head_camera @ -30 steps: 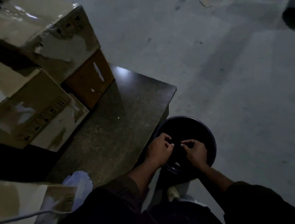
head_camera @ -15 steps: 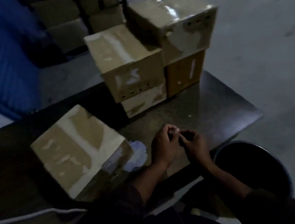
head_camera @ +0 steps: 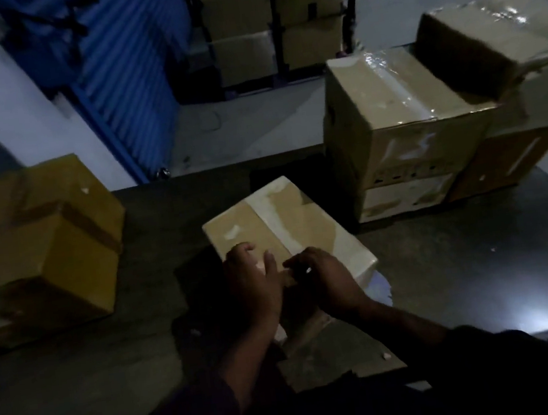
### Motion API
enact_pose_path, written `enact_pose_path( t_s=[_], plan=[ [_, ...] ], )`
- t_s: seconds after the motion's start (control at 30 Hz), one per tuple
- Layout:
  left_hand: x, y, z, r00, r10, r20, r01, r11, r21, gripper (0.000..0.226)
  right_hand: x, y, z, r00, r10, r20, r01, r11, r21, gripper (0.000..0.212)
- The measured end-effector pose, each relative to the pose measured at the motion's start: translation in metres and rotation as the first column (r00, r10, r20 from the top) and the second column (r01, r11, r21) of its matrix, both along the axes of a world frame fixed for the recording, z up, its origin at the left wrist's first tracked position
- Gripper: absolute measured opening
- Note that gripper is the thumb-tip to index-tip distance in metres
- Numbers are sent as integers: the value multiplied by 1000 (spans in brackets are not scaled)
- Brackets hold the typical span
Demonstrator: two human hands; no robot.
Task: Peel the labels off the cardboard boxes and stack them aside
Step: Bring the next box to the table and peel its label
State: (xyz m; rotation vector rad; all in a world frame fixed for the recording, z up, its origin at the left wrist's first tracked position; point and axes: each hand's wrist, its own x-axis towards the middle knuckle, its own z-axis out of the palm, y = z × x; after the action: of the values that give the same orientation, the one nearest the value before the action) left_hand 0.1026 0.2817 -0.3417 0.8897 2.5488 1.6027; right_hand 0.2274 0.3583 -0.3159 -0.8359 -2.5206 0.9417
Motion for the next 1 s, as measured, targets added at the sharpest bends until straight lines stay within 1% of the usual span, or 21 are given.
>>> enact_pose_path(
  t_s=[0.07,0.1,0.13,0.23,0.27,0.3,0.33,0.4,0.47,0.5,0.57,0.6,0.63,0.73,0.77,0.83,0.87,0.9,0.97,1.0],
  plan=[
    [-33,-13,-17,995,63,76,-59,997,-46,37,-21,-8,-15,980,102,171,-131,977,170,35],
    [-45,-18,-23,992,74,102,-68,995,-68,41,-29,-10,-24,965,110,238,-170,954,248,39],
    [-53,-21,-27,989,63,136,-52,995,-86,43,-32,-13,-29,958,86,275,-168,941,293,43],
    [-70,-25,-31,969,-46,242,69,994,-87,53,-46,-29,-28,955,-44,295,-83,911,404,45],
    [-73,-25,-32,970,-77,231,99,991,-85,57,-51,-34,-24,953,-68,294,-68,901,428,45],
    [-75,-24,-34,978,-91,190,111,989,-97,59,-55,-38,-21,951,-87,298,-55,897,438,45],
    [-77,-24,-35,987,-98,130,115,986,-123,59,-60,-42,-19,949,-94,302,-47,902,429,46],
    [-82,-25,-37,991,-128,43,134,978,-162,52,-64,-45,-15,953,-54,297,-70,918,390,47],
    [-85,-27,-42,981,-189,38,192,973,-125,45,-58,-41,-14,952,-16,305,-118,902,416,44],
    [-86,-28,-45,974,-218,67,223,970,-93,44,-54,-37,-11,952,-41,304,-96,902,422,43],
    [-88,-28,-50,962,-242,127,248,968,-35,42,-52,-30,-4,949,-176,263,71,928,366,48],
    [-88,-28,-54,961,-240,138,245,969,-15,41,-55,-31,-1,944,-215,252,120,931,345,50],
    [-88,-27,-56,962,-237,139,240,971,-6,40,-59,-37,-1,945,-198,259,106,938,330,50],
    [-91,-27,-59,962,-236,138,235,972,26,39,-60,-44,-11,953,-20,303,-98,924,369,39],
    [-91,-27,-59,961,-237,144,234,971,42,38,-58,-38,-13,949,-22,314,-100,925,367,38],
    [-90,-27,-53,954,-253,158,248,967,48,35,-58,-28,-12,953,-141,268,49,945,324,40],
    [-88,-27,-53,955,-250,160,245,968,53,34,-60,-28,-10,954,-167,250,91,953,288,38],
    [-88,-27,-53,956,-239,167,231,971,64,33,-64,-32,-8,963,-131,235,66,962,266,35],
    [-88,-27,-52,960,-216,181,204,976,83,33,-68,-40,-10,977,-6,215,-62,949,310,32],
    [-88,-26,-52,961,-210,177,197,976,90,34,-68,-35,-13,979,6,204,-70,948,309,29]
  ],
)
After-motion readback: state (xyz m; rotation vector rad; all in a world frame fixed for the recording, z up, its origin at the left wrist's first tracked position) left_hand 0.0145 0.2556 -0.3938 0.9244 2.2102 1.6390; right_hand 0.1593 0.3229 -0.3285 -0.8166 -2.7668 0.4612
